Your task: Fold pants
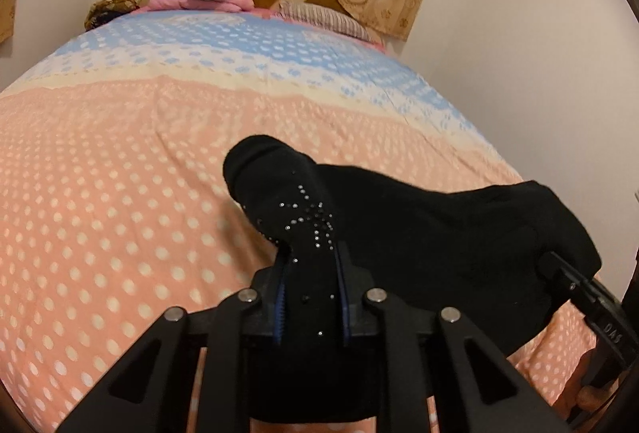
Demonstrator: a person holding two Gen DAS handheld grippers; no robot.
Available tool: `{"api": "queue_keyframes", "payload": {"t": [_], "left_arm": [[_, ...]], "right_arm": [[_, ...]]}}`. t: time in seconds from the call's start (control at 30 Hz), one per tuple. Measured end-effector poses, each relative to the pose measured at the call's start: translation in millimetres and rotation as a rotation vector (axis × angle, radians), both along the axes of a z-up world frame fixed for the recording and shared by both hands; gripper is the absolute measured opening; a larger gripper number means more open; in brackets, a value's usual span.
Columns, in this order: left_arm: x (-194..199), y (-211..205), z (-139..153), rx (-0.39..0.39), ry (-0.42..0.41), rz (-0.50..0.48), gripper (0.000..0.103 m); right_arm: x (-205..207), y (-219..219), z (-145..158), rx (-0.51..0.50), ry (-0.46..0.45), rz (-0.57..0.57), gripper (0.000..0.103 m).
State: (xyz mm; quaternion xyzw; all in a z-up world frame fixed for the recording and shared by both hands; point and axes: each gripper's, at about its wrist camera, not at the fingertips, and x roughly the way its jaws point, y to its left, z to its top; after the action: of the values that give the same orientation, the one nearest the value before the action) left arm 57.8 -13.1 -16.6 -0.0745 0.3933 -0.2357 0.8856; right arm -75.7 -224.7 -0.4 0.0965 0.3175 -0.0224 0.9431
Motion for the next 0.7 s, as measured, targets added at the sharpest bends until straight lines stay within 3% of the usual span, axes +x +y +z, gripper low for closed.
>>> {"api": "queue_keyframes", "payload": {"t": [0.23,0.5,0.6,0.7], "left_arm": [[35,40,26,0.020,-0.092,0.121,0.021],[119,80,37,0.136,-0.219,0.279,0.021],[149,85,23,0.206,-0.208,0.319,0.021],[172,94,-11,0.247,-0.091,0.353,0.021]], "right_arm": [[59,35,30,-0.035,-0.074,0.157,0.035],[184,89,28,-0.131,-0.143,0.280,0.035],[242,102,10,-0.171,-0.109,0.285,0.035],[292,102,-27,-0.138,0.010,0.276,0.035]]}}
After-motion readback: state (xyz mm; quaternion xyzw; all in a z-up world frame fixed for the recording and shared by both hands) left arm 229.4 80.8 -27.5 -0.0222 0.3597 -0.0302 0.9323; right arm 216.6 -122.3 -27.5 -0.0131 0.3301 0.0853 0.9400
